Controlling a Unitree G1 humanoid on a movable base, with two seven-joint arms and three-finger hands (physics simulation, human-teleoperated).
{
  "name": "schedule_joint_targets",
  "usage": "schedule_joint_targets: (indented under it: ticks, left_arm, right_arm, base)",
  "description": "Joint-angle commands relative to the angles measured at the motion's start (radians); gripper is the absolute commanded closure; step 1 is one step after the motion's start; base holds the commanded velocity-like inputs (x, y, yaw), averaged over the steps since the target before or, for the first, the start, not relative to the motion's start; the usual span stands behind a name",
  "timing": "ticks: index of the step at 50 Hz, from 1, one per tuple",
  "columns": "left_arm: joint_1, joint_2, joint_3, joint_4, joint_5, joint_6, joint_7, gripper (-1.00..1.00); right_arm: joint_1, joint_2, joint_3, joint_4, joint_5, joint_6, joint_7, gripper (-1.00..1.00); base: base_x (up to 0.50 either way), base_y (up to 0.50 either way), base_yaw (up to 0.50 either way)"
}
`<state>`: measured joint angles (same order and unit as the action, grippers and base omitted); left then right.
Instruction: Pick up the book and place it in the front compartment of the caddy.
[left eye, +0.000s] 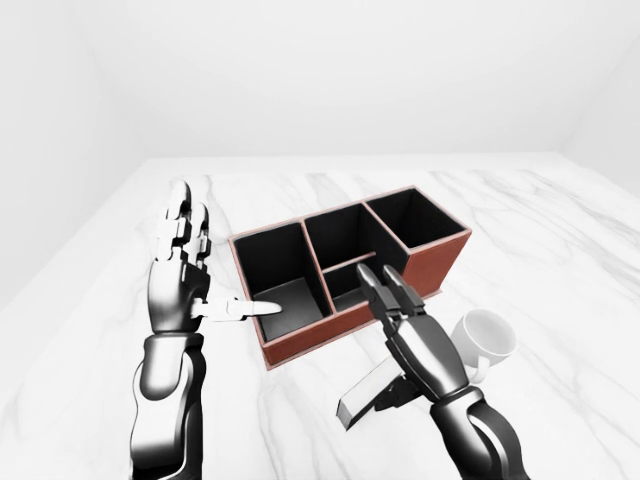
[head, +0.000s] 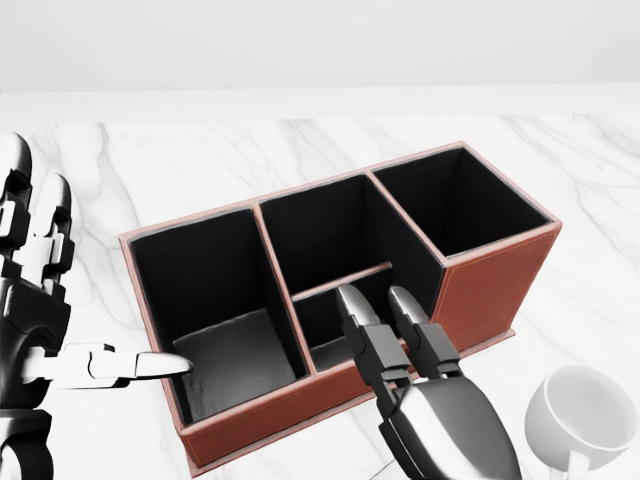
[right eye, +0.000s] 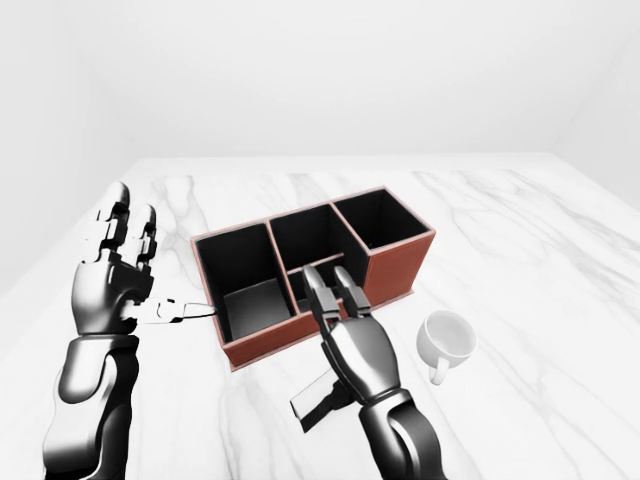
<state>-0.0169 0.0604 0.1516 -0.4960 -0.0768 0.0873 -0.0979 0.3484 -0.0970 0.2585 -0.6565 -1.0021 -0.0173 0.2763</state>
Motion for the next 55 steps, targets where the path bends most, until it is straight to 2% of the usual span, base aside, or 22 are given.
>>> schedule_joint_targets:
  ticks: [1, 17, 36, 55]
  left_arm:
    - [0.000, 0.000, -0.001, 0.007, 0.002, 0.000, -0.001, -1.00]
    - [0.000, -0.001, -0.003, 0.013, 0.005, 0.000, -0.001, -1.00]
    - [-0.006, 0.002, 0.000, 0.030, 0.002, 0.000, 0.000, -1.00]
    - [-0.006, 0.002, -0.003, 0.024, 0.003, 0.000, 0.002, -1.00]
  right_arm:
    - [-0.002, -0.003, 0.010, 0.043, -0.017, -0.026, -0.026, -1.00]
    - [0.021, -0.016, 0.045, 0.058, -0.038, -0.038, -0.059, -1.00]
    - [0.040, -0.041, 0.110, 0.050, -0.072, -0.021, -0.085, -1.00]
    - [0.056, -0.069, 0.143, 0.099, -0.086, -0.030, -0.138, -1.00]
  base:
    - [0.00, 0.00, 0.00]
    - [0.00, 0.00, 0.00]
    - [0.00, 0.00, 0.00]
    - [0.00, 0.00, 0.00]
